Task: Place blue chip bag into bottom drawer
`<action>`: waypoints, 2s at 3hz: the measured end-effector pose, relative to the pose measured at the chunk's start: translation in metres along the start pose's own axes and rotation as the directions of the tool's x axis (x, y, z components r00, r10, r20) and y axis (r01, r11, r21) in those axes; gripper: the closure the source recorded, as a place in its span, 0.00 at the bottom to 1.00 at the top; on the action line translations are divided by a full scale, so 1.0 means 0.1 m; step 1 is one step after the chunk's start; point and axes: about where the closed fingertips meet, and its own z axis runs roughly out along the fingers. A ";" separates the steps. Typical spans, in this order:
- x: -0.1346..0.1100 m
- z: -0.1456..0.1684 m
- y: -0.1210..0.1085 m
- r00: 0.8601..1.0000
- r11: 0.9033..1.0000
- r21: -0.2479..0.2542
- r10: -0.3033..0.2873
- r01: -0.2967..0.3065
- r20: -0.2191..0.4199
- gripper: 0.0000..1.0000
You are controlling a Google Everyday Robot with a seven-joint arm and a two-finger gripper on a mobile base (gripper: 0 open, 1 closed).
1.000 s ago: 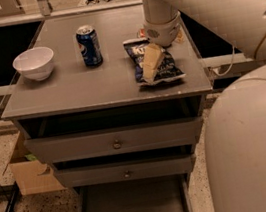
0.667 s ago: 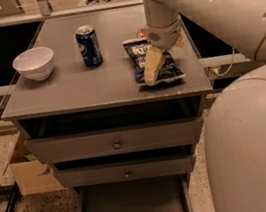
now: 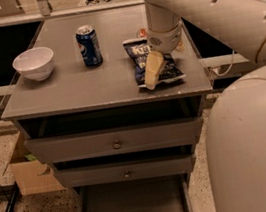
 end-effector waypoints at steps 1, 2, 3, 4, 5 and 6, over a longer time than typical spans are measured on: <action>0.00 0.00 0.00 1.000 1.000 0.000 0.000 0.000 0.000 0.18; 0.00 0.00 0.00 1.000 1.000 0.000 0.000 0.000 0.000 0.41; 0.00 0.00 0.00 1.000 1.000 0.000 0.000 0.000 0.000 0.72; 0.00 0.00 0.00 1.000 1.000 0.000 0.000 0.000 0.000 0.96; 0.00 0.00 0.00 1.000 1.000 0.000 0.000 0.000 0.000 1.00; 0.00 -0.02 0.00 1.000 1.000 0.000 0.000 0.000 0.000 1.00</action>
Offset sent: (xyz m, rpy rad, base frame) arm 0.0000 0.0000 0.0000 0.0000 0.0000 0.0000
